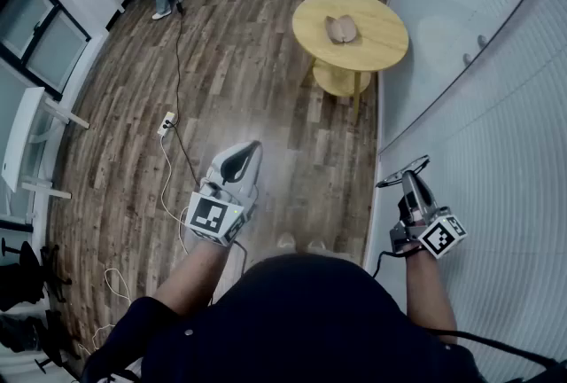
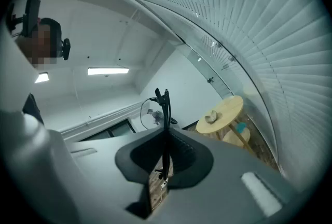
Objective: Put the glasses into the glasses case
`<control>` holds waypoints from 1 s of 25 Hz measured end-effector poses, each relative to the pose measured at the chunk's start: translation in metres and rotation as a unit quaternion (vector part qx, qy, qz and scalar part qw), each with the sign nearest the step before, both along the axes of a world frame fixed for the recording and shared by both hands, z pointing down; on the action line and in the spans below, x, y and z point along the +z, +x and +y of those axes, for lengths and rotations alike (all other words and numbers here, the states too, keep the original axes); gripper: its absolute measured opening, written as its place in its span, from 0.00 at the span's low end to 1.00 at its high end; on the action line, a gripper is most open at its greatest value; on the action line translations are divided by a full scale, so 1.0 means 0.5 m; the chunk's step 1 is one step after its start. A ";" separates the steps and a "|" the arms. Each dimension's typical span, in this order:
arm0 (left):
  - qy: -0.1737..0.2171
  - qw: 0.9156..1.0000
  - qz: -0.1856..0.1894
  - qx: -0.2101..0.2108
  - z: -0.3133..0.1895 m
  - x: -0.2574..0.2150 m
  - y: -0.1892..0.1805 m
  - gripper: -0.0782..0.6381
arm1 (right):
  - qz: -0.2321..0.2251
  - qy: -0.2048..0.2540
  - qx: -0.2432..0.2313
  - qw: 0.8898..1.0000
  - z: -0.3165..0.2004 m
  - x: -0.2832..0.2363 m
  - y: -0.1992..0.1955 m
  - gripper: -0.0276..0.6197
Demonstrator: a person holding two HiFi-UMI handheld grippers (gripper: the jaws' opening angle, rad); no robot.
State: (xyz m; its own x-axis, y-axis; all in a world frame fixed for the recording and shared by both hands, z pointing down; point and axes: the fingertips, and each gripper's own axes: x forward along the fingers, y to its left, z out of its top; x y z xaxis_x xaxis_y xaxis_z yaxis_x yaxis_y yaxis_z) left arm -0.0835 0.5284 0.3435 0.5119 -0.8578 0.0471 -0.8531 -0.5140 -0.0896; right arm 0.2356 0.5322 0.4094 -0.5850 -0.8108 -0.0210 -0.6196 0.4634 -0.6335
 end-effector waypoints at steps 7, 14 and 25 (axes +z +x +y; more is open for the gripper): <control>-0.009 1.000 0.004 -0.010 0.010 0.013 0.033 0.12 | -0.005 -0.013 0.002 1.000 0.015 0.027 0.050 0.08; -0.016 1.000 -0.008 -0.012 0.023 0.010 0.086 0.12 | -0.009 -0.006 -0.008 1.000 0.018 0.034 0.068 0.08; -0.017 1.000 -0.022 0.001 -0.034 0.037 0.095 0.12 | 0.038 0.028 -0.033 0.998 -0.016 0.037 0.044 0.08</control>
State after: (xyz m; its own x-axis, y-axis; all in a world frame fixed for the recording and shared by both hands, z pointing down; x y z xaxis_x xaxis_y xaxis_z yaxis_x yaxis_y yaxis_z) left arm -0.0362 0.5113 0.3618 0.5099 -0.8545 0.0991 -0.8479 -0.5187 -0.1101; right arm 0.2578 0.5244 0.4277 -0.6392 -0.7688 -0.0192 -0.6317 0.5390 -0.5572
